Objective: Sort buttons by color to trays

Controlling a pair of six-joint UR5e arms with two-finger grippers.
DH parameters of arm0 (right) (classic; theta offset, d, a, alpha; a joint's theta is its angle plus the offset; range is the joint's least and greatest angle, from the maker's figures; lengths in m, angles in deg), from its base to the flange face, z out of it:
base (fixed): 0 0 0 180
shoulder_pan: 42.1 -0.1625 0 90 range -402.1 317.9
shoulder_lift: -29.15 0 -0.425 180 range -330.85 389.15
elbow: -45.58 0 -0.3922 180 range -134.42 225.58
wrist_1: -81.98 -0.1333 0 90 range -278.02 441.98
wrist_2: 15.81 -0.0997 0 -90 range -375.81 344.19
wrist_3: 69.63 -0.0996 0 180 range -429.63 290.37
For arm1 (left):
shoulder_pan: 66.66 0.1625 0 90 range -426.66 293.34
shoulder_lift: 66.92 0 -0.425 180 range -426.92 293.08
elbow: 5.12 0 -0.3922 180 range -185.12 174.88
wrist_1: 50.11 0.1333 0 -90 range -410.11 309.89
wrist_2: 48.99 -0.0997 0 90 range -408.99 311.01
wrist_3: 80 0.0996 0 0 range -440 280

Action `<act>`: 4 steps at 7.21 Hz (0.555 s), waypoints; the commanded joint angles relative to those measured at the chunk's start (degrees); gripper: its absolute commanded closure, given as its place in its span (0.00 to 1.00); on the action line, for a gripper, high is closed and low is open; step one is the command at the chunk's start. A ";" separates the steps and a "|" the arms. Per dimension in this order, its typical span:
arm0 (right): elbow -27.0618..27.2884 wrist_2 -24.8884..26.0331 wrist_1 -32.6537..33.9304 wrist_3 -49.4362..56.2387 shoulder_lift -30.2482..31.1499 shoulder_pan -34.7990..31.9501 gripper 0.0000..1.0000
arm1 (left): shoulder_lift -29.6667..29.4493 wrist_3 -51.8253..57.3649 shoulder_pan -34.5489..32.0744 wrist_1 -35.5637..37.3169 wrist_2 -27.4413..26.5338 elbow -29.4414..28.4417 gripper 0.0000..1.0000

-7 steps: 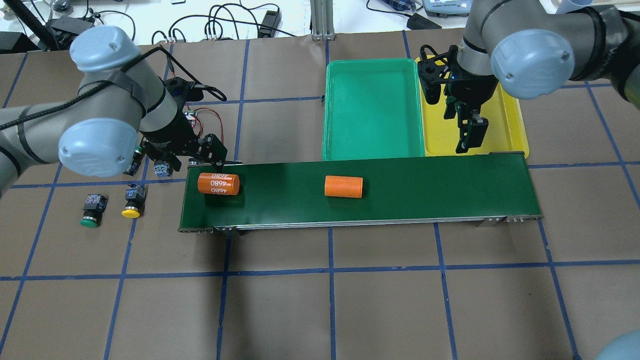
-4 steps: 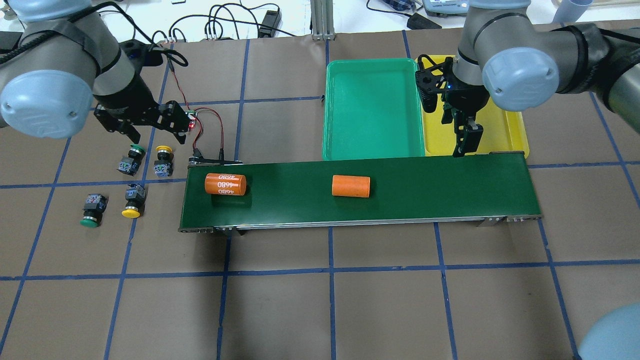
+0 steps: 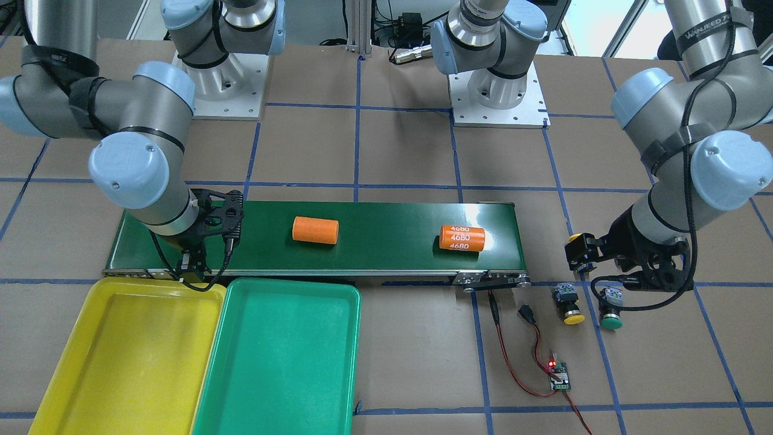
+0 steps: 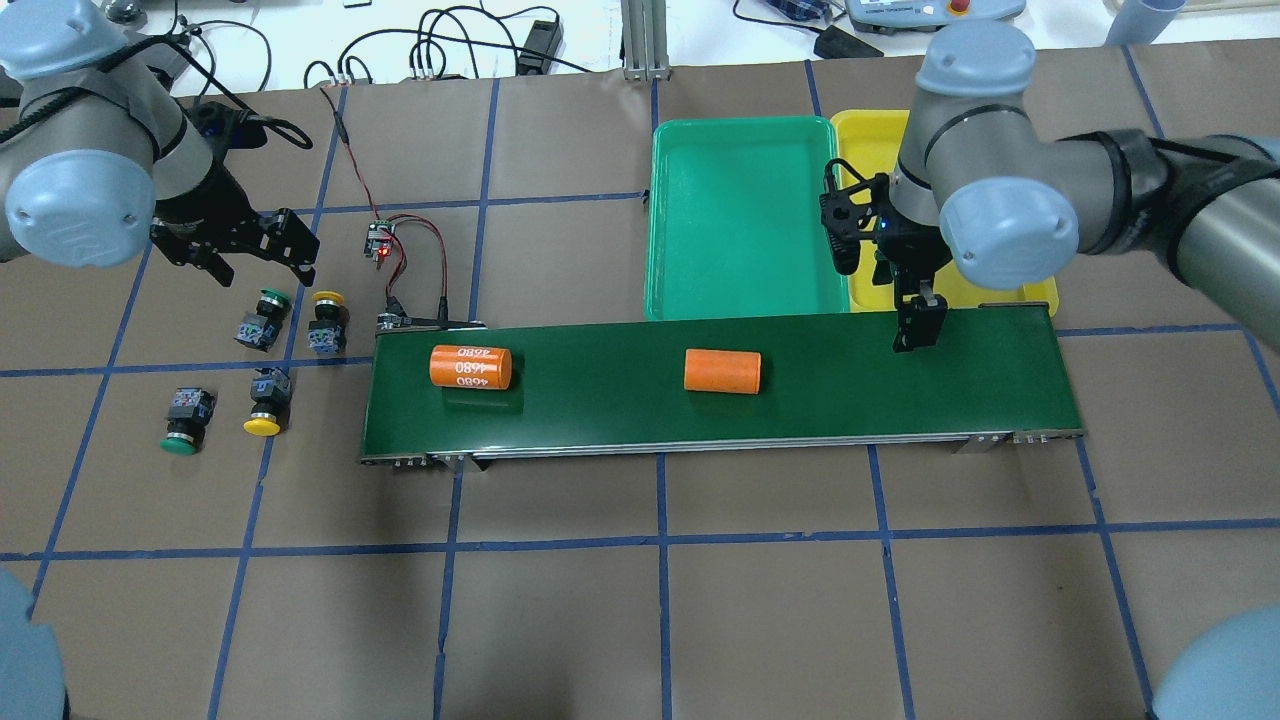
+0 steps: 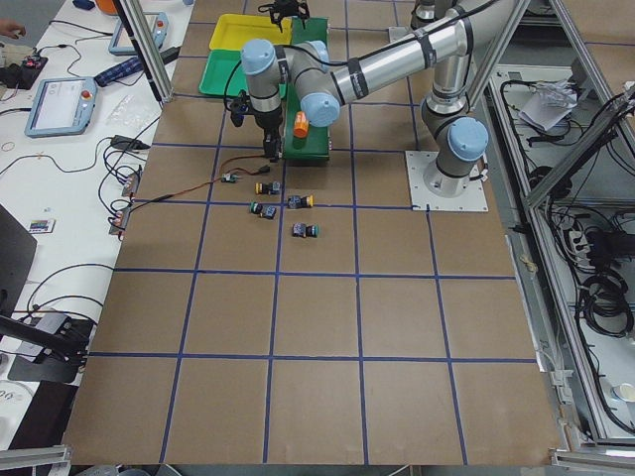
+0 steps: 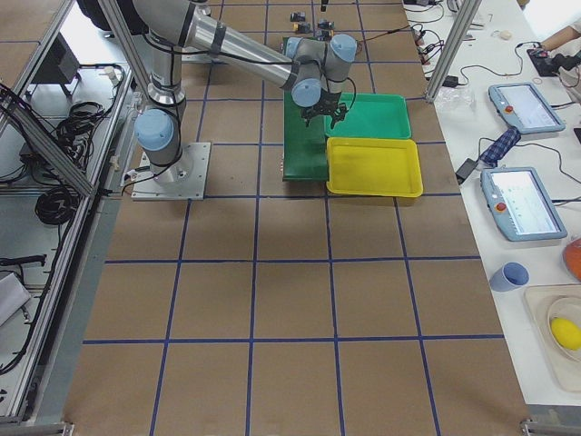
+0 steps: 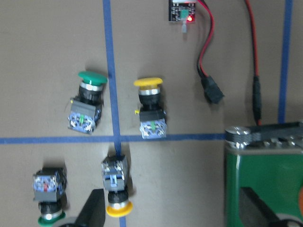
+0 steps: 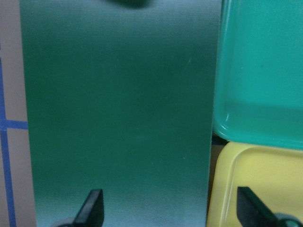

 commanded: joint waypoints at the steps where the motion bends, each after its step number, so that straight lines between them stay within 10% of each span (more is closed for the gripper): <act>1: 10.90 0.15 0.73 -0.08 16.19 -0.18 0.00 | -4.59 -0.34 0.31 5.49 0.04 -0.05 0.00; 4: 10.26 1.56 -8.09 -0.26 20.59 -0.18 0.00 | -8.82 0.01 0.31 6.14 1.87 0.56 0.00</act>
